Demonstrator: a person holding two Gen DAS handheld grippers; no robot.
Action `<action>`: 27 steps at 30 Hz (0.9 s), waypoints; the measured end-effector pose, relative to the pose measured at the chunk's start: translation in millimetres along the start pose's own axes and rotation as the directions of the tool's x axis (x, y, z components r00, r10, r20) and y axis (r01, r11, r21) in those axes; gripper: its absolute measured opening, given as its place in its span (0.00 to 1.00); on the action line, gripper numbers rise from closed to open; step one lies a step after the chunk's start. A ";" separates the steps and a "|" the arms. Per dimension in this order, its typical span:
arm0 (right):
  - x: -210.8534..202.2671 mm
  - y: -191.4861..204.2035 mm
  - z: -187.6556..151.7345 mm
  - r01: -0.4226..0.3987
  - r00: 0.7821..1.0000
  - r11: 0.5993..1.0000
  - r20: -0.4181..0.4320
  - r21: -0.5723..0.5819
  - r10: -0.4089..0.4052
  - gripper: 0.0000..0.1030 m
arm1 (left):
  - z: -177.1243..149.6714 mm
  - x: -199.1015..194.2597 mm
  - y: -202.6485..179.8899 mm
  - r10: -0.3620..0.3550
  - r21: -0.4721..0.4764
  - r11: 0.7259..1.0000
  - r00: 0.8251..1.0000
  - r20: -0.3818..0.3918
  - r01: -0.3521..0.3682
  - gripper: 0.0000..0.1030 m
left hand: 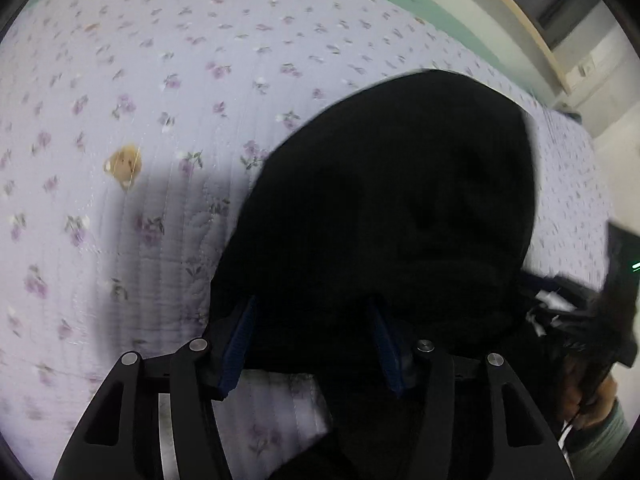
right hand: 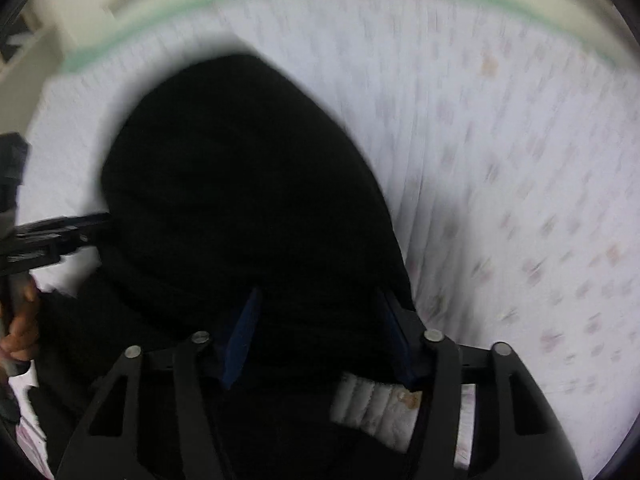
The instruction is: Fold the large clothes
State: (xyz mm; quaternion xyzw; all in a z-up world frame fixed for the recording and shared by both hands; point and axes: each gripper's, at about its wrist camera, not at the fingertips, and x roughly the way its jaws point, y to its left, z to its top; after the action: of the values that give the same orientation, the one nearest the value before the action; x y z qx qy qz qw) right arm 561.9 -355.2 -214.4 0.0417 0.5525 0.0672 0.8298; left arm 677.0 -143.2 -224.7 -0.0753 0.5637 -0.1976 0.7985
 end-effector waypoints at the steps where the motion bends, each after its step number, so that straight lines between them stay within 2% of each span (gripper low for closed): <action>1: 2.3 -3.7 0.9 -0.011 1.000 1.000 0.007 0.019 0.011 0.57 | 0.6 -0.1 -1.9 0.007 0.005 1.000 1.000 0.001 -0.007 0.55; 5: -16.4 -1.1 7.5 -0.010 1.000 1.000 0.016 0.018 0.010 0.57 | 1.2 -17.7 -15.7 0.027 0.044 0.999 0.999 0.042 -0.029 0.55; 9: -63.7 3.6 -1.7 -0.088 0.990 0.996 0.113 -0.009 0.089 0.57 | -9.7 -68.2 -23.3 -0.087 0.055 0.995 0.986 0.140 0.080 0.55; 11: -70.1 4.9 -7.4 -0.092 0.988 0.996 0.119 -0.022 0.094 0.57 | -13.9 -75.7 -24.2 -0.103 0.053 0.994 0.982 0.158 0.095 0.55; 14: -46.0 2.6 -10.9 -0.047 0.997 0.999 0.055 -0.017 0.048 0.57 | -13.4 -47.1 -15.1 -0.071 0.009 0.997 0.993 0.096 0.071 0.55; 15: -31.1 -0.9 -11.9 -0.046 0.999 0.999 0.015 0.002 0.046 0.57 | -13.0 -20.9 -6.6 -0.042 -0.027 0.999 0.999 0.017 0.043 0.55; 16: -18.9 -4.6 -11.6 -0.066 0.998 0.997 -0.015 0.025 0.067 0.56 | -13.6 -7.5 -2.5 -0.030 -0.045 0.999 0.999 -0.021 0.029 0.55; 17: -11.7 -8.4 -10.9 -0.082 0.996 0.996 -0.028 0.046 0.084 0.55 | -14.3 2.8 2.4 -0.037 -0.065 0.997 0.999 -0.035 0.035 0.55; 19: -14.0 -9.9 -5.8 -0.093 0.995 0.995 -0.038 0.044 0.095 0.55 | -11.5 -2.6 0.2 -0.040 -0.044 0.998 0.999 -0.028 0.039 0.55; 22: -40.2 -12.5 3.8 -0.123 0.992 0.992 -0.025 -0.015 0.122 0.56 | -8.5 -36.9 -4.2 -0.062 0.038 0.997 0.998 0.032 0.061 0.55; 24: -62.9 -20.9 18.0 -0.157 0.987 0.986 0.022 -0.053 0.158 0.56 | 1.0 -71.1 -5.4 -0.139 0.087 0.988 0.985 0.103 0.130 0.55; 25: -70.3 -22.2 26.7 -0.171 0.984 0.983 0.040 -0.064 0.174 0.59 | 6.5 -79.8 -5.5 -0.159 0.099 0.984 0.980 0.121 0.147 0.56; 27: -78.5 -25.8 53.8 -0.204 0.975 0.975 0.067 -0.088 0.210 0.71 | 30.9 -94.6 -5.3 -0.185 0.121 0.978 0.970 0.156 0.167 0.69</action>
State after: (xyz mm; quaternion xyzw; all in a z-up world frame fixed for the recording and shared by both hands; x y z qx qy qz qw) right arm 583.4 -392.8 -125.8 0.0683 0.5101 0.1738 0.8396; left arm 677.4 -113.4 -129.7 -0.0982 0.4748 -0.2907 0.8249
